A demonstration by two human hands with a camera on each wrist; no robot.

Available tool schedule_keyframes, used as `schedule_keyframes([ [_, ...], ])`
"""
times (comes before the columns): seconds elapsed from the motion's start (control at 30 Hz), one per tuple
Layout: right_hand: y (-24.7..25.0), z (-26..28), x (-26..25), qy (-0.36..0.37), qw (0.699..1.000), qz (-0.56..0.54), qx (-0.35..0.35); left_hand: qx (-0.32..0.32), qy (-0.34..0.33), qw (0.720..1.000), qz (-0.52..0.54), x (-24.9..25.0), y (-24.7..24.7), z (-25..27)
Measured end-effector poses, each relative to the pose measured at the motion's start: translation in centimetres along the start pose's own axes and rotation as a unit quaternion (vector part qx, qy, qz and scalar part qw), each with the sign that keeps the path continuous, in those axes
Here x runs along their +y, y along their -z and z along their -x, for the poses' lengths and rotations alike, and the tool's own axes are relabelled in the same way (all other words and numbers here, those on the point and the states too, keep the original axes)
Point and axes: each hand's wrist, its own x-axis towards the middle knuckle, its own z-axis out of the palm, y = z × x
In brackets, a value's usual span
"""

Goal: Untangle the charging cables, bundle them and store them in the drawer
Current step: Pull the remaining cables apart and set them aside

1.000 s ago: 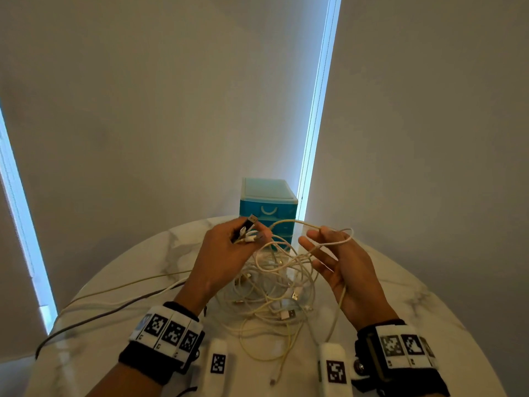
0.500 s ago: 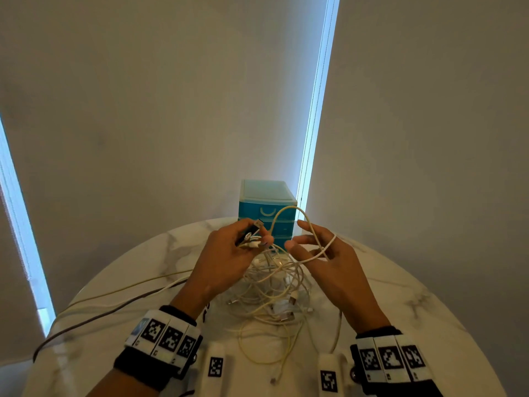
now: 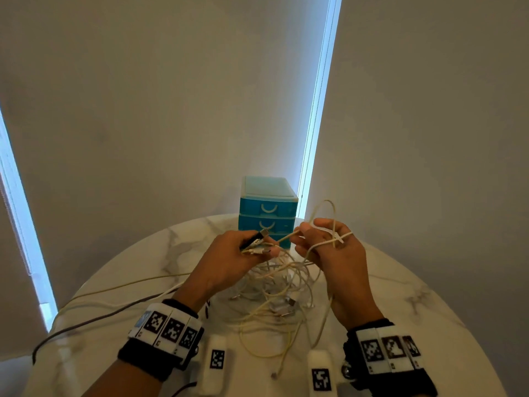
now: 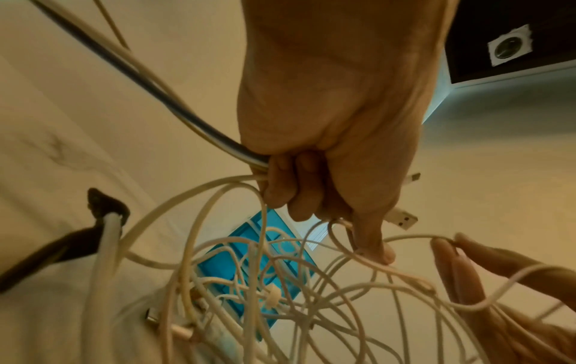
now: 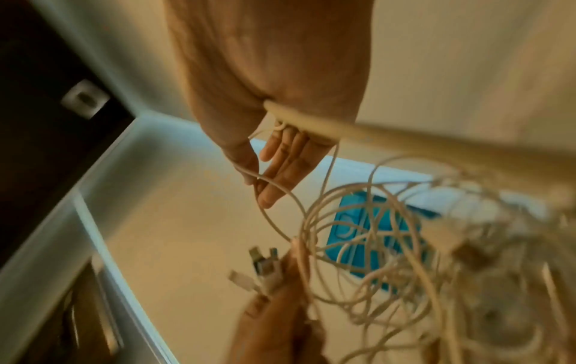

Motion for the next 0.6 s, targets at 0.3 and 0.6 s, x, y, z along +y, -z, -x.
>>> schedule_keyframes([
  [0.3,0.7,-0.7,0.0,-0.151,0.938,-0.311,-0.006,0.063,0.021,0.981,0.184,0.8,0.6,0.0],
  [0.6,0.9,-0.6,0.5,-0.199,0.920,-0.331,-0.058,-0.034,0.033,0.997,0.067,0.1,0.2,0.1],
])
